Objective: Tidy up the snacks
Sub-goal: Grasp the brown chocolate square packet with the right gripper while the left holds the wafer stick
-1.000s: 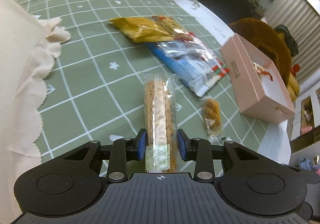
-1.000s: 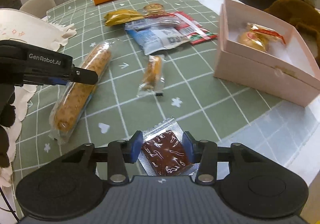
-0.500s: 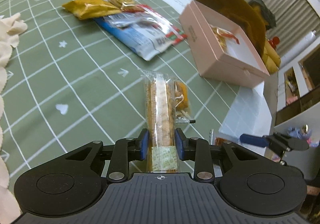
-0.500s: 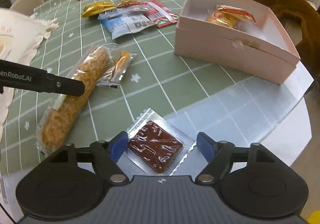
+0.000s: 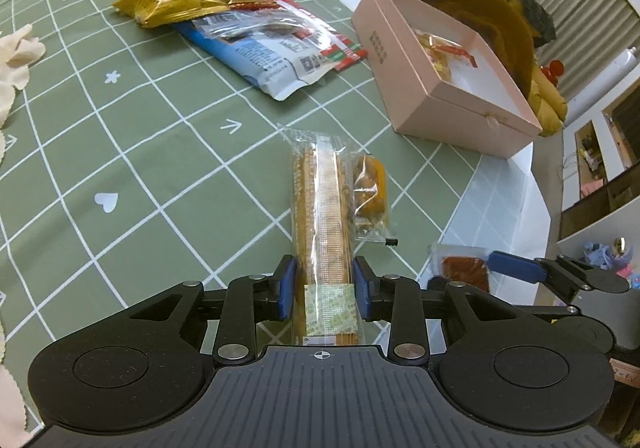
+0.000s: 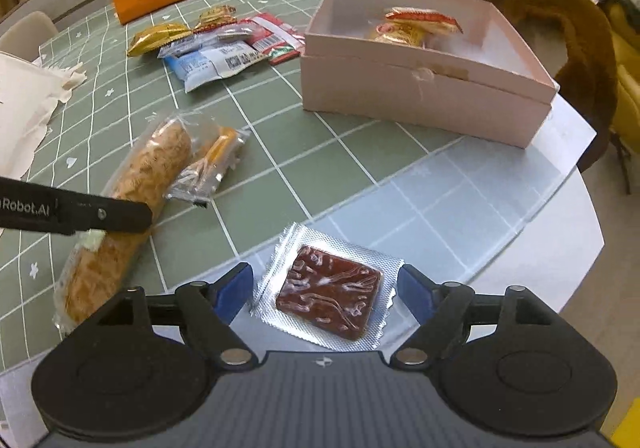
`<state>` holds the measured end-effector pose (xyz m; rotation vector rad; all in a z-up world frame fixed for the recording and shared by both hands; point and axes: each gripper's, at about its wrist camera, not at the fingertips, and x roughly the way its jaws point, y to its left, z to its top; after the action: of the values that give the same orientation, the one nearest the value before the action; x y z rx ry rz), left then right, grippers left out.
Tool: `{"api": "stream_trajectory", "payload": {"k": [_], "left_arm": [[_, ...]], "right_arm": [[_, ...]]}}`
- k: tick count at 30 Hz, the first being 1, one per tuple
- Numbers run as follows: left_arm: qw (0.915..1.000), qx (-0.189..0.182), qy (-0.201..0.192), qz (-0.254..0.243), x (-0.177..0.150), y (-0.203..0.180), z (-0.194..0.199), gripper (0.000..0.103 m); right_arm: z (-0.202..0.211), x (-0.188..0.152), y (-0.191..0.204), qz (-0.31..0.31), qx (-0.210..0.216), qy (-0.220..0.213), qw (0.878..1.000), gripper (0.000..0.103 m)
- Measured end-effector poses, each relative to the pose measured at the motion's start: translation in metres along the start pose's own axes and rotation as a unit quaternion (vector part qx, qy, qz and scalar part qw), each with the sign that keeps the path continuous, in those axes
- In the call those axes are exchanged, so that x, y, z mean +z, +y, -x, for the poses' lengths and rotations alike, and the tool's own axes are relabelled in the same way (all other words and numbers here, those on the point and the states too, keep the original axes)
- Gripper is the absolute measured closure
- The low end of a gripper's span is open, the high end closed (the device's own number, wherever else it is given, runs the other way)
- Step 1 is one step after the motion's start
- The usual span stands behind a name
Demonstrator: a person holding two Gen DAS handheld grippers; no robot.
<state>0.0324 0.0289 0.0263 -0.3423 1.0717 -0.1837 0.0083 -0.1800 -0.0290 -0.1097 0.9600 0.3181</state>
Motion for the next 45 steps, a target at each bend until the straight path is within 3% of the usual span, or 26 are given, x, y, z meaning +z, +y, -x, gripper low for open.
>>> {"api": "stream_trajectory", "payload": {"k": [2, 5, 6, 7, 8, 11, 15, 17, 18, 19, 21, 30, 32, 34, 45], "left_arm": [[1.0, -0.002, -0.002, 0.006, 0.0, 0.001, 0.0, 0.068], [0.9999, 0.001, -0.009, 0.013, -0.003, 0.001, 0.002, 0.069], [0.9998, 0.004, -0.012, 0.013, -0.004, -0.001, 0.003, 0.07], [0.9998, 0.005, -0.015, 0.013, -0.005, -0.003, 0.005, 0.07], [0.9997, 0.002, -0.022, 0.008, -0.005, -0.007, 0.008, 0.07], [0.999, 0.0, -0.038, -0.021, -0.001, -0.025, 0.018, 0.071], [0.9988, 0.003, -0.031, -0.038, -0.001, -0.039, 0.019, 0.071], [0.9993, 0.001, -0.021, -0.031, -0.004, -0.039, 0.016, 0.071], [0.9996, -0.002, -0.013, -0.025, -0.006, -0.037, 0.014, 0.071], [0.9998, -0.005, -0.008, -0.02, -0.009, -0.036, 0.012, 0.071], [0.9998, -0.009, 0.001, -0.015, -0.014, -0.036, 0.008, 0.071], [0.9997, -0.012, 0.015, -0.014, -0.022, -0.038, 0.007, 0.071], [0.9997, -0.015, 0.016, -0.014, -0.023, -0.038, 0.008, 0.071], [0.9996, -0.018, 0.017, -0.015, -0.025, -0.038, 0.009, 0.071], [0.9993, -0.02, 0.016, -0.028, -0.026, -0.046, 0.011, 0.071]], "right_arm": [[0.003, 0.002, 0.006, 0.015, -0.004, -0.006, 1.0, 0.044], [0.008, 0.002, 0.01, 0.04, -0.006, -0.013, 0.999, 0.054], [0.011, 0.001, 0.009, 0.043, -0.004, -0.014, 0.999, 0.071], [0.013, 0.001, 0.007, 0.042, 0.0, -0.011, 0.999, 0.097], [0.016, 0.002, 0.003, 0.035, 0.008, -0.006, 0.999, 0.103], [0.03, 0.005, -0.009, 0.026, 0.024, -0.021, 0.999, 0.102], [0.042, 0.004, -0.023, 0.027, 0.032, -0.035, 0.999, 0.102], [0.041, 0.0, -0.031, 0.015, 0.033, -0.032, 0.999, 0.094], [0.039, -0.003, -0.035, 0.004, 0.035, -0.026, 0.999, 0.078], [0.038, -0.007, -0.039, -0.006, 0.037, -0.024, 0.999, 0.054], [0.036, -0.015, -0.042, -0.024, 0.032, -0.033, 0.999, 0.035], [0.008, -0.01, -0.03, -0.003, 0.028, -0.036, 0.999, 0.035], [0.004, -0.01, -0.023, 0.015, 0.018, -0.029, 0.999, 0.041], [0.008, -0.011, -0.016, 0.04, 0.014, -0.03, 0.999, 0.056], [0.034, -0.014, -0.027, 0.035, 0.015, -0.047, 0.998, 0.056]]}}
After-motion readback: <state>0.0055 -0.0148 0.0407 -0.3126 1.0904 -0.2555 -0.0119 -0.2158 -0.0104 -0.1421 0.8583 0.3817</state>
